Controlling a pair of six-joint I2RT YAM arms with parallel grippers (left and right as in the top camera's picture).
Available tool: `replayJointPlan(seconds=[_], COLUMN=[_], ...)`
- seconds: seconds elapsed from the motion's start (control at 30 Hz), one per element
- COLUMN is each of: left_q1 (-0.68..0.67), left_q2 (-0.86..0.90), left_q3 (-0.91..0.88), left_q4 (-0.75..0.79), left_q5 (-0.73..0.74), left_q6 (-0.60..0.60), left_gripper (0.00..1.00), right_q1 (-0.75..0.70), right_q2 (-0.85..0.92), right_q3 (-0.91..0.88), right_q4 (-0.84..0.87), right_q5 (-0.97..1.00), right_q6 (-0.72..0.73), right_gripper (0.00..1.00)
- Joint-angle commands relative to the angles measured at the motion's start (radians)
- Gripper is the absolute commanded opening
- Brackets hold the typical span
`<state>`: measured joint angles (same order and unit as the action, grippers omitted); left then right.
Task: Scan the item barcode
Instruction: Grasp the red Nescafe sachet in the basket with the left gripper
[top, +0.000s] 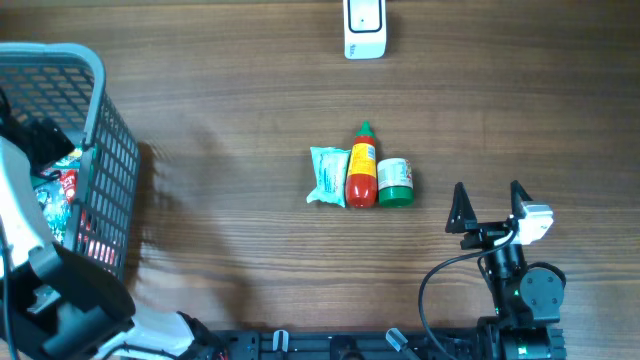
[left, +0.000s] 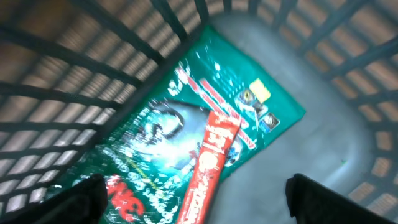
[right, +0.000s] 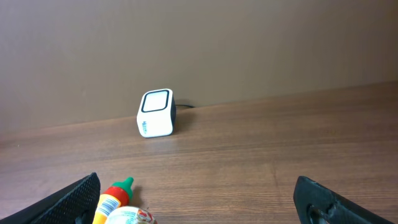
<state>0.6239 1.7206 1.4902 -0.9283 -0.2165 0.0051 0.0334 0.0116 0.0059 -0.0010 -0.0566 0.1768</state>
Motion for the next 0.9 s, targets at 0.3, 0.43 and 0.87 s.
replayJointPlan(seconds=[0.3, 0.43, 0.87], left_q1=[0.055, 0.069, 0.081], left_q2=[0.109, 0.109, 0.109], left_q3=[-0.25, -0.25, -0.295], left_q4=[0.112, 0.117, 0.151], left_q5=[0.193, 0.194, 0.193], left_q6=[0.017, 0.017, 0.018], left_gripper=[0.82, 0.73, 0.27], right_q1=[0.003, 0.003, 0.003], right_q2=[-0.007, -0.007, -0.007], right_q3=[-0.001, -0.001, -0.001], right_q4=[0.002, 0.002, 0.002], right_q5=[-0.012, -0.013, -0.012], right_q6=[-0.018, -0.018, -0.018], right_gripper=[1.0, 1.0, 1.0])
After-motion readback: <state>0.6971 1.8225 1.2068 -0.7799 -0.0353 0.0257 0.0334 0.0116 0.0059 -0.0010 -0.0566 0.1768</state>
